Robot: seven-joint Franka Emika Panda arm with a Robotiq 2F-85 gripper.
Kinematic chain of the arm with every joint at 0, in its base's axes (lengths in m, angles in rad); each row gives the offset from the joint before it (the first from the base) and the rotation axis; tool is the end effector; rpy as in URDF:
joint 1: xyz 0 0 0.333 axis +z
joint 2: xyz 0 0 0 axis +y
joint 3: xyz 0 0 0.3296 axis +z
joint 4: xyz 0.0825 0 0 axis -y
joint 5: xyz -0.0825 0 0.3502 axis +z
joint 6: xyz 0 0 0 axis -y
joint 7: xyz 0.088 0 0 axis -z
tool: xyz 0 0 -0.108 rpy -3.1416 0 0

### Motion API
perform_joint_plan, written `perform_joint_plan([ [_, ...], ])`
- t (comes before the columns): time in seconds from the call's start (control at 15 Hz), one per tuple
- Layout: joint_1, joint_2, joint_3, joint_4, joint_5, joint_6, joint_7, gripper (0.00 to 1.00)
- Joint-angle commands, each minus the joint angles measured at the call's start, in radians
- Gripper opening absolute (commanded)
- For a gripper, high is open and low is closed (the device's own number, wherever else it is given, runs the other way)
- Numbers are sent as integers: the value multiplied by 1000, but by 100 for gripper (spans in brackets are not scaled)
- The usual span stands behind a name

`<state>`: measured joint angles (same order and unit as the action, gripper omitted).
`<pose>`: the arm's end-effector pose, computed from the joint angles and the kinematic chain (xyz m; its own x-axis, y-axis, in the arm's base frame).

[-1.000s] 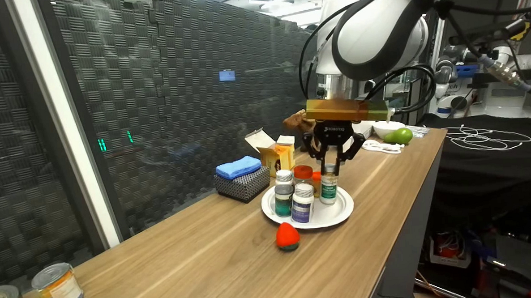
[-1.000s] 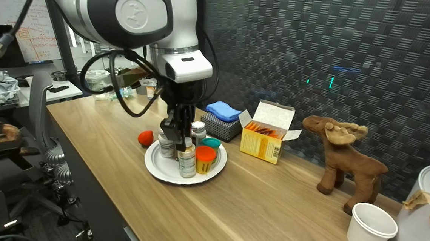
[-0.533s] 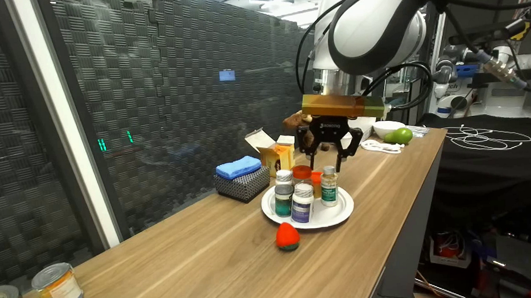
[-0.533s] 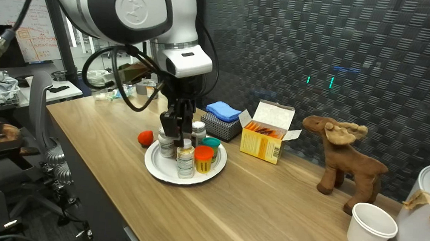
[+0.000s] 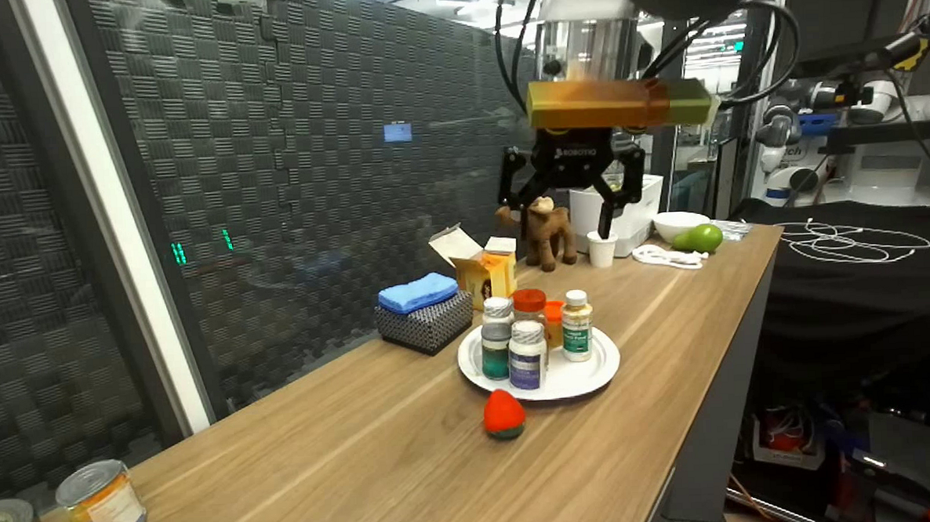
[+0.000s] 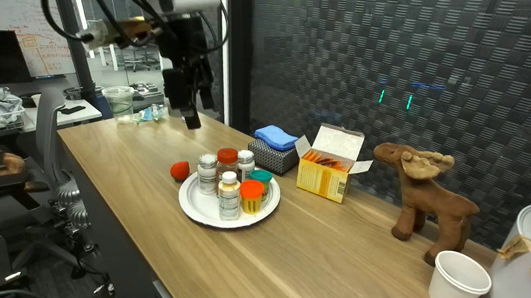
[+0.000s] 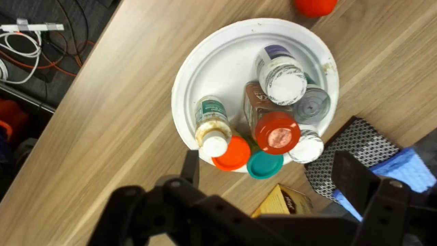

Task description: Pick up the bottles and small containers and put them on the white plate.

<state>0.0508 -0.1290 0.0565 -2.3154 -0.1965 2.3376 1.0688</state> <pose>0.4740 0.0483 0.4423 0.6522 -0.7277 0.2126 -0.7380 -0.6735 -0.0413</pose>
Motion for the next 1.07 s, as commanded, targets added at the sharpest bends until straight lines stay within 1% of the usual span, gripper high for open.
perform_joint_plan([
  [0.0, 26, -100, 82, -9, -44, -40, 0, 100],
  [0.13, 45, -81, 120, 11, -21, -19, -35, 100],
  [0.33, 68, 3, 153, 42, -2, 13, -81, 100],
  [0.47, 80, 53, 153, 45, 28, 41, -125, 100],
  [0.6, 85, 118, 143, 48, 52, 74, -181, 100],
  [0.67, 89, 160, 140, 55, 81, 99, -220, 100],
  [0.8, 93, 229, 136, 72, 97, 123, -268, 100],
  [1.0, 102, 315, 124, 102, 107, 126, -307, 100],
])
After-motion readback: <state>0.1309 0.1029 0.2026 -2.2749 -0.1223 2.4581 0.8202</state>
